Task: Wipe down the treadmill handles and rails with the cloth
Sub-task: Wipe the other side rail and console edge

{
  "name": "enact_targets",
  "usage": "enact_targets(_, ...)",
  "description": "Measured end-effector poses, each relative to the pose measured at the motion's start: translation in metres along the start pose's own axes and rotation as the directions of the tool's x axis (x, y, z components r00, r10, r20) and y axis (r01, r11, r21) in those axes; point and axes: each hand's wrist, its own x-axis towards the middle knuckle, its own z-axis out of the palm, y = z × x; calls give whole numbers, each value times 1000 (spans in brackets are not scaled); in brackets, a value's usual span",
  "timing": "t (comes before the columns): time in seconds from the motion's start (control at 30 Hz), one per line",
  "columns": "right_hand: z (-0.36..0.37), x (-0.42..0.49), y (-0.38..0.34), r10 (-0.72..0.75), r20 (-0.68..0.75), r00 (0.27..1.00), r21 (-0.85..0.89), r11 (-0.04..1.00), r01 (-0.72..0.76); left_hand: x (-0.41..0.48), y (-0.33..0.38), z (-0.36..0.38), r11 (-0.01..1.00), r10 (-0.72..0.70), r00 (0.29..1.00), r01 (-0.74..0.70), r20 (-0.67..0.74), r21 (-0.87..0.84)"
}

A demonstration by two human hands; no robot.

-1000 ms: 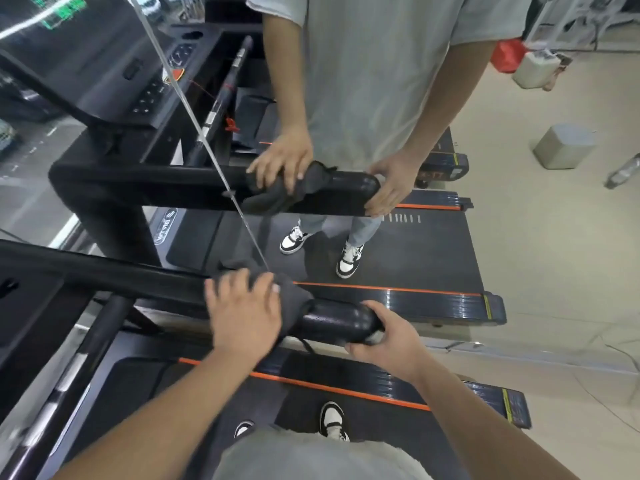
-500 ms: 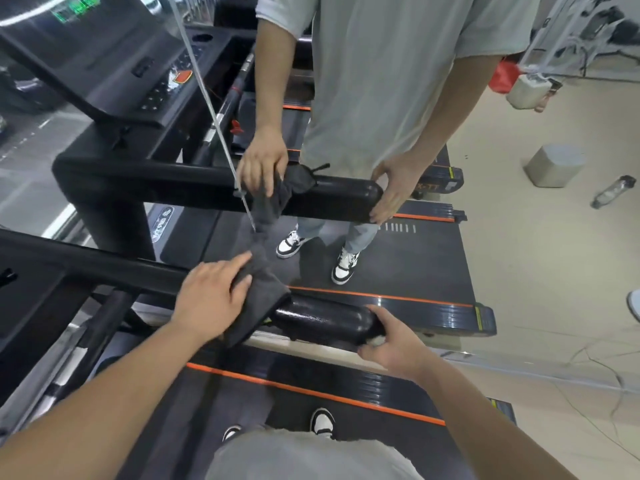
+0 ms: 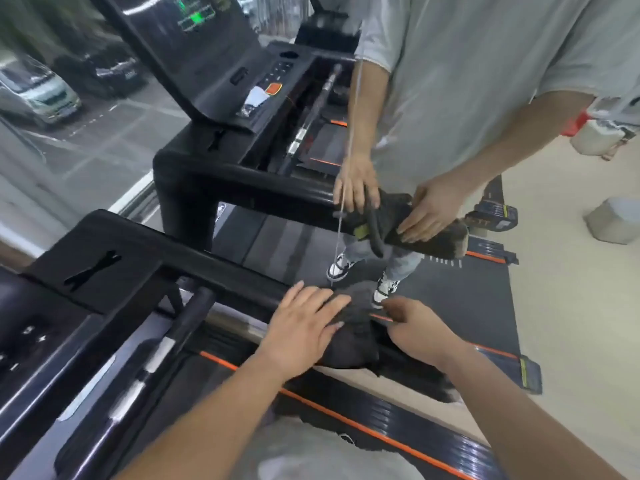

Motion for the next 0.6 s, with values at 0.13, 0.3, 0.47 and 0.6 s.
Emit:
enact_targets(0.13,27,14,-56,-35,70,997,-95,995,41,-23,-119,-35,941,-313,949,313,-27,130)
enact_targets(0.3,50,15,-92,64,71,995,-466,884,-24,-15,-134,-46,812,-559,827,559,-52,167)
enact_targets(0.47,62,13,-100,39,-17,999,-538,842,-42,-24,-42,-26,968,-252,968,252,22,-16)
enact_targets(0.6,70,10,-97,51,-51,997,-522,850,-70,-26,-74,-30,999,43,997,-40,67,-33)
